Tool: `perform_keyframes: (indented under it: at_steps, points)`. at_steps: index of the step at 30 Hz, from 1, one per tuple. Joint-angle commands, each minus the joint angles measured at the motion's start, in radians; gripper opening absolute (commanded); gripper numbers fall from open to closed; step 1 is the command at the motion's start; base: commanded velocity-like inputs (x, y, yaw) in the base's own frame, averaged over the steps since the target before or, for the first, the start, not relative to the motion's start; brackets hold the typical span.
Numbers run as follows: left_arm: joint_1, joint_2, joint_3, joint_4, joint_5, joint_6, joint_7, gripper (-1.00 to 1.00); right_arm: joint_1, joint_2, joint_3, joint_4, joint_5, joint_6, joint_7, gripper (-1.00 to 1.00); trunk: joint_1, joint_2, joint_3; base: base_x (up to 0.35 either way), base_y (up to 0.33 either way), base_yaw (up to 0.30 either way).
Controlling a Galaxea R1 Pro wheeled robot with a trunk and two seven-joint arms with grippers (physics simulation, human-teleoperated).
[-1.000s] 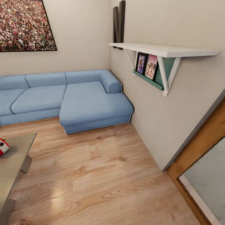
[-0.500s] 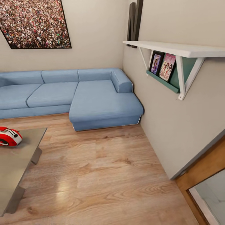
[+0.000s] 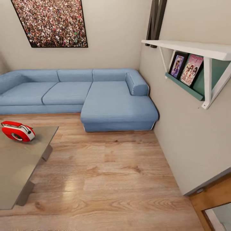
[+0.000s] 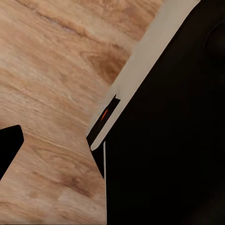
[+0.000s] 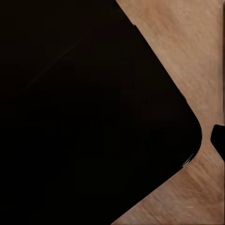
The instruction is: Turn on the radio receiver that's on the table in the living room.
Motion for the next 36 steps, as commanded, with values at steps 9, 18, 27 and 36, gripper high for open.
perform_keyframes:
  at_steps: [9,18,27,36]
  points:
    - [0.0,-0.002,0.003,-0.013,0.0,0.0,0.0,1.0,0.0,0.0,0.0,0.001,0.001,-0.001,0.0,1.0,0.0,0.0,-0.007,0.1,-0.122,0.243]
    - [0.0,-0.003,0.004,-0.015,0.0,0.0,-0.002,1.0,0.0,0.0,-0.001,0.001,0.002,-0.022,0.0,1.0,0.0,0.0,-0.014,0.102,-0.123,0.244]
    - [0.0,-0.003,0.005,-0.015,0.0,0.0,-0.002,1.0,0.0,0.0,-0.001,0.002,0.002,-0.026,0.0,1.0,0.0,0.0,-0.021,0.102,-0.118,0.244]
    - [0.0,-0.008,0.006,-0.022,0.001,0.0,-0.002,1.0,0.0,0.0,-0.001,0.003,0.002,-0.028,0.0,1.0,0.0,0.0,-0.028,0.102,-0.114,0.244]
